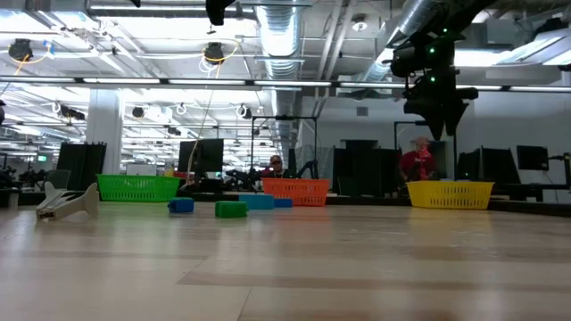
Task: Pick and place Stapler, Stapler remover, tape
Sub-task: Put the light blue tape into the yellow bin
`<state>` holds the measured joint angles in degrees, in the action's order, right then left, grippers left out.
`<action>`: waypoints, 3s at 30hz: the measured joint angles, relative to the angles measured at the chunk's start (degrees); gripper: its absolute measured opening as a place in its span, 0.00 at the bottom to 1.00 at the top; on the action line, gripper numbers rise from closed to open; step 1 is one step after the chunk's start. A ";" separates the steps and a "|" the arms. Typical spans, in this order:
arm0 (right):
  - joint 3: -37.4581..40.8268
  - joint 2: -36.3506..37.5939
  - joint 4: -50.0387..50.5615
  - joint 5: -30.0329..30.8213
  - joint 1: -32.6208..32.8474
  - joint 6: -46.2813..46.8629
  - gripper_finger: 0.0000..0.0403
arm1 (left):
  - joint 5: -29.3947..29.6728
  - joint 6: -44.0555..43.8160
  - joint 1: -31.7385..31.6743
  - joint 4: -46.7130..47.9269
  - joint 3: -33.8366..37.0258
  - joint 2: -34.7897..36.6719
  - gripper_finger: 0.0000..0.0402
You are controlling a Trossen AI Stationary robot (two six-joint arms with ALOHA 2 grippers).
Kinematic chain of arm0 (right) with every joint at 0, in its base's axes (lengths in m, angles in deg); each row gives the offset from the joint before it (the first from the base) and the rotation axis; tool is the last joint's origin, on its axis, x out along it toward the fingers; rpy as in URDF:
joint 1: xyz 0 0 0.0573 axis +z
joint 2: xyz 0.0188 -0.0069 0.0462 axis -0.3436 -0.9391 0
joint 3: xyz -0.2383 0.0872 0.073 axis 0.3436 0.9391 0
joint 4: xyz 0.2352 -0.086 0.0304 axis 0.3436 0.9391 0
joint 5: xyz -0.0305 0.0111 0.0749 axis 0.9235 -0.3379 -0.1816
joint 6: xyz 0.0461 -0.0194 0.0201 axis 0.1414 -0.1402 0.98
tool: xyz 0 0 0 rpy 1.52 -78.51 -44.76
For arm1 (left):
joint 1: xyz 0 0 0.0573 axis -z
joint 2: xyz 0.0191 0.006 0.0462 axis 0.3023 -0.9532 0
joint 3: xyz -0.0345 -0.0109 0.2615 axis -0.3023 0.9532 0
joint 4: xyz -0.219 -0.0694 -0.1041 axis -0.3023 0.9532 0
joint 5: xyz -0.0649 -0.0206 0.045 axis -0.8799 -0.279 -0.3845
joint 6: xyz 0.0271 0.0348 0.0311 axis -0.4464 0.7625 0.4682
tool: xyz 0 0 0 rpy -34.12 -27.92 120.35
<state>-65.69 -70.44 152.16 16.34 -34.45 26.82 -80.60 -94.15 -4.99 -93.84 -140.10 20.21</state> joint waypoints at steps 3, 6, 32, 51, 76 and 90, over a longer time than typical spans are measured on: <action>0.00 0.54 -0.27 -0.50 0.60 -0.01 0.56 | 0.00 0.00 0.00 0.00 0.00 -0.01 0.61; 0.00 1.81 -1.02 -1.91 1.77 -0.01 0.55 | 0.00 0.00 0.00 0.00 0.00 -0.02 0.61; -0.02 11.13 -12.05 -15.24 29.26 3.47 0.45 | 0.52 6.19 0.01 17.76 -0.07 -2.40 0.64; -2.58 22.56 -21.45 -15.10 36.22 3.03 0.49 | 1.53 25.27 -0.22 24.65 -0.04 -18.86 0.72; -2.50 16.67 -20.66 -15.33 36.19 2.84 0.45 | 13.07 39.34 0.57 27.28 -0.03 -34.56 0.65; -2.51 17.12 -20.43 -15.49 36.22 3.01 0.43 | 21.92 41.20 2.05 25.22 -0.02 -40.19 0.60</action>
<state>-68.20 -53.32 131.73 0.85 1.77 29.84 -58.68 -52.94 -2.94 -68.62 -140.12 -19.98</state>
